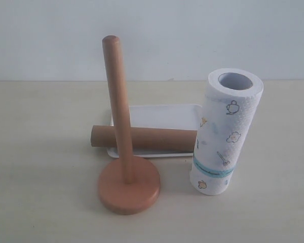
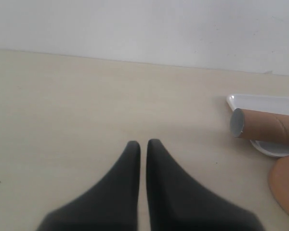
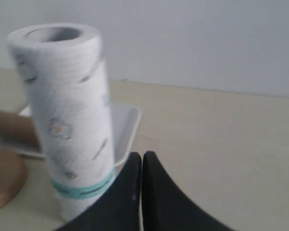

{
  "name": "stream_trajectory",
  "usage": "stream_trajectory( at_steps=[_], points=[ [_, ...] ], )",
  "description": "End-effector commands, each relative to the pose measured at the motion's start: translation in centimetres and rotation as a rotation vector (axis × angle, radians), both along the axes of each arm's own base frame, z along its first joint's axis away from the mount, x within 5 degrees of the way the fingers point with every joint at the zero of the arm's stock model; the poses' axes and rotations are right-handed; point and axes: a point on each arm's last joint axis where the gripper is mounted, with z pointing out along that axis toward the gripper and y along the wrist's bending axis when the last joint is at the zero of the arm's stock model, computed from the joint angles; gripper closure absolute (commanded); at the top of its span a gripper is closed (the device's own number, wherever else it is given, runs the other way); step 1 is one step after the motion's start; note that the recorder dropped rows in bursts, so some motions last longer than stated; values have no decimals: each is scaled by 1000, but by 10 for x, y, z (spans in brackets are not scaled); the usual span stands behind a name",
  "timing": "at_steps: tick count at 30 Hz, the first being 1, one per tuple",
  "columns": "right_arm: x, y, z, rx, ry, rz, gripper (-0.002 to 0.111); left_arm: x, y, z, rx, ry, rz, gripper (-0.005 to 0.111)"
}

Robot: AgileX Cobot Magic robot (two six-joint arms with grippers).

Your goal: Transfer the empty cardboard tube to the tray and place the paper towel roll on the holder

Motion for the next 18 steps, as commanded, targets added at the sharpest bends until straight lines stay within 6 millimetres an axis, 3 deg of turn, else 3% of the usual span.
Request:
stream_trajectory(
  at_steps=[1, 7, 18],
  points=[
    [3, 29, -1, -182, -73, 287, 108, 0, 0, 0, -6, -9, 5, 103],
    [-1, 52, 4, -117, -166, 473, 108, 0, 0, 0, -6, -9, 5, 103],
    [-3, 54, 9, -10, -160, 486, 108, 0, 0, 0, -6, -9, 5, 103]
  ],
)
